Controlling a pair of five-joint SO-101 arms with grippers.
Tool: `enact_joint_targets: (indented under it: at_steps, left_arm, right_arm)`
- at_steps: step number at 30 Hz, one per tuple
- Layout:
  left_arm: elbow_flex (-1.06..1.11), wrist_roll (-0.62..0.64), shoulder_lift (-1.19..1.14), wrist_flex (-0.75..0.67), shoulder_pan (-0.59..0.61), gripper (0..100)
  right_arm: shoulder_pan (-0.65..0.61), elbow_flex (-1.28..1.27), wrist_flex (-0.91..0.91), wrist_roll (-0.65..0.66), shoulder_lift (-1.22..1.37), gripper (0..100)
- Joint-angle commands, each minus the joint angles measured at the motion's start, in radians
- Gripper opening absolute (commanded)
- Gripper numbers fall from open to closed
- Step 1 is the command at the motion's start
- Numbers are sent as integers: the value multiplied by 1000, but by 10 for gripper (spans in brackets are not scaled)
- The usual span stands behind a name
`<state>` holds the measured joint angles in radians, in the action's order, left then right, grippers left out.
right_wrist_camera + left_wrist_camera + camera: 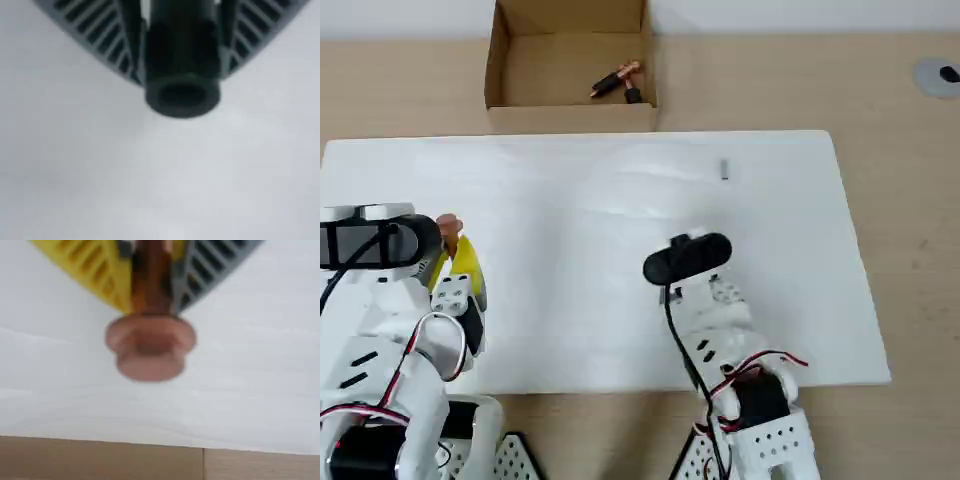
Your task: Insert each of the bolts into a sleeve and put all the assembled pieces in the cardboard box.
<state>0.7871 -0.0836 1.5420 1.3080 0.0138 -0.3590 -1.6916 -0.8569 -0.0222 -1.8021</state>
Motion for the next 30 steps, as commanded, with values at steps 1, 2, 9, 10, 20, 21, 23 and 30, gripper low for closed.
enact_joint_targets:
  at_steps: [1, 2, 9, 10, 20, 21, 23, 30]
  left_arm:
    - [-8, 0, 4, -28, -15, 9]
    - [-9, 0, 4, -28, -15, 9]
    - [-63, 8, 4, -127, -15, 9]
    - [-60, 20, 4, -161, -15, 9]
    - [52, 140, -2, -410, -29, 11]
    - [58, 140, -2, -410, -51, 11]
    - [69, 140, 4, -407, -118, 10]
    - [52, 198, 5, -407, -308, 9]
  right_arm:
    - [-33, 59, 201, -9, -119, 10]
    - [-48, 65, 238, -9, -119, 10]
    - [-328, 177, 379, -9, -119, 10]
    - [-387, 182, 393, -9, -119, 10]
    - [-572, 33, 608, -109, -119, 10]
    - [-585, 27, 614, -117, -116, 10]
    - [-619, 18, 617, -124, -116, 10]
    - [-674, 4, 614, -181, -110, 10]
